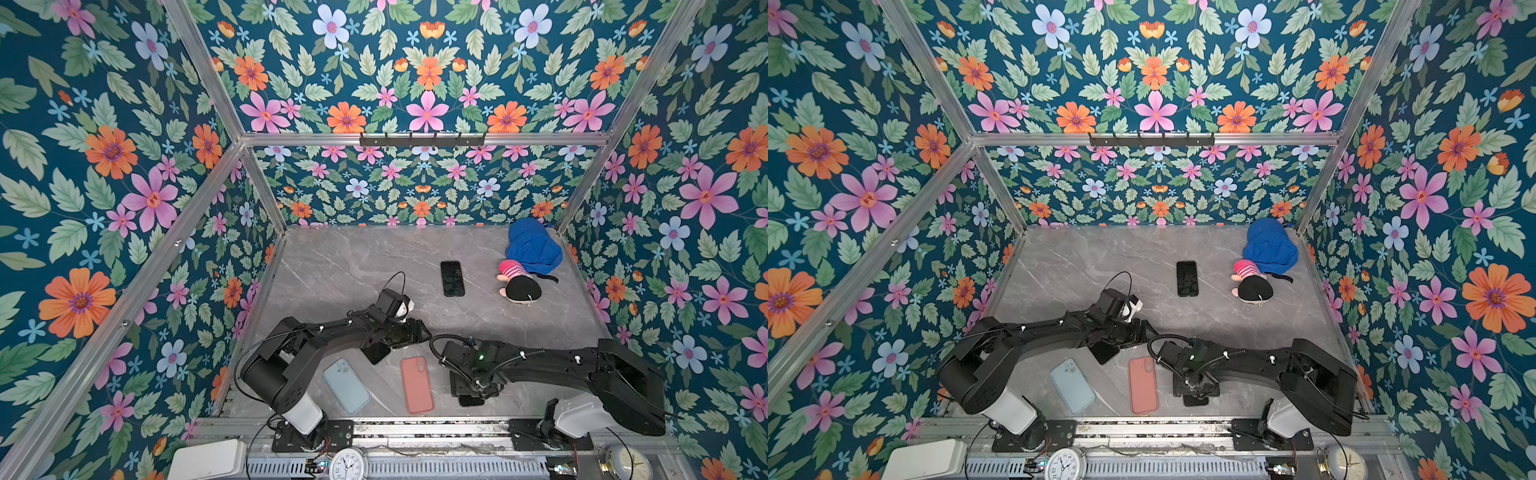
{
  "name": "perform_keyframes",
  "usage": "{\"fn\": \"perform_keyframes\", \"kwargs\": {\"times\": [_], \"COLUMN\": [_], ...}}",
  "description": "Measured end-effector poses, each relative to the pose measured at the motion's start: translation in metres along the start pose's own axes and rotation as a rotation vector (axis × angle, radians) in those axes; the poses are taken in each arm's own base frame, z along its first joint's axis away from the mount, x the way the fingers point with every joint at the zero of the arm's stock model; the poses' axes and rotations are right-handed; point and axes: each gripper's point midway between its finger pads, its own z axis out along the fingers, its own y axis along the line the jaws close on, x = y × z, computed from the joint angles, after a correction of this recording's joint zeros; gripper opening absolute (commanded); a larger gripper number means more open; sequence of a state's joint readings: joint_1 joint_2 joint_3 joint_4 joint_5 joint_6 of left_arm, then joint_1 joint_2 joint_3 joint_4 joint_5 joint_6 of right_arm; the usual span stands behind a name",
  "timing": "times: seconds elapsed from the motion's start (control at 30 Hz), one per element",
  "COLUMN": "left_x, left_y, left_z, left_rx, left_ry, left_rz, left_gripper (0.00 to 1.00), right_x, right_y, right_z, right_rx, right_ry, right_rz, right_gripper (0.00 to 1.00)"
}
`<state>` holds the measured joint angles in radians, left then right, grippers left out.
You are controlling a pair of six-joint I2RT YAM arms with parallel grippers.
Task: Put the phone into the phone case
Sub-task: 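Reach the right gripper to the purple-framed black phone and grasp it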
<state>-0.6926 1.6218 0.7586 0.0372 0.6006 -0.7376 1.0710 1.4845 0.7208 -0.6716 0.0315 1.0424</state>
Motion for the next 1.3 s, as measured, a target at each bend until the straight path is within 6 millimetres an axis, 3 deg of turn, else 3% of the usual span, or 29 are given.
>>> {"fn": "perform_keyframes", "kwargs": {"times": [0.1, 0.27, 0.53, 1.1, 1.17, 1.3], "left_x": [-0.005, -0.007, 0.013, 0.017, 0.017, 0.018], "left_y": [-0.002, -0.010, -0.037, -0.046, -0.045, -0.044], "left_z": [0.004, 0.011, 0.028, 0.040, 0.039, 0.037], "left_rx": [0.005, 0.054, 0.227, 0.365, 0.365, 0.378], "left_ry": [0.005, 0.032, 0.111, 0.143, 0.140, 0.136], "left_rz": [0.003, 0.008, -0.005, -0.032, -0.034, -0.021], "left_gripper": [0.71, 0.69, 0.66, 0.19, 0.13, 0.01], "right_x": [-0.006, -0.022, -0.043, -0.062, -0.062, -0.061], "right_y": [-0.001, 0.000, 0.016, 0.033, 0.033, 0.035], "right_z": [-0.002, -0.007, -0.013, -0.025, -0.025, -0.029], "right_rx": [-0.017, -0.062, -0.168, -0.234, -0.234, -0.239], "right_ry": [0.005, -0.037, -0.155, -0.252, -0.252, -0.238], "right_rz": [-0.011, -0.065, -0.178, -0.236, -0.237, -0.239], "right_gripper": [0.57, 0.51, 0.48, 0.47, 0.50, 0.77]}}
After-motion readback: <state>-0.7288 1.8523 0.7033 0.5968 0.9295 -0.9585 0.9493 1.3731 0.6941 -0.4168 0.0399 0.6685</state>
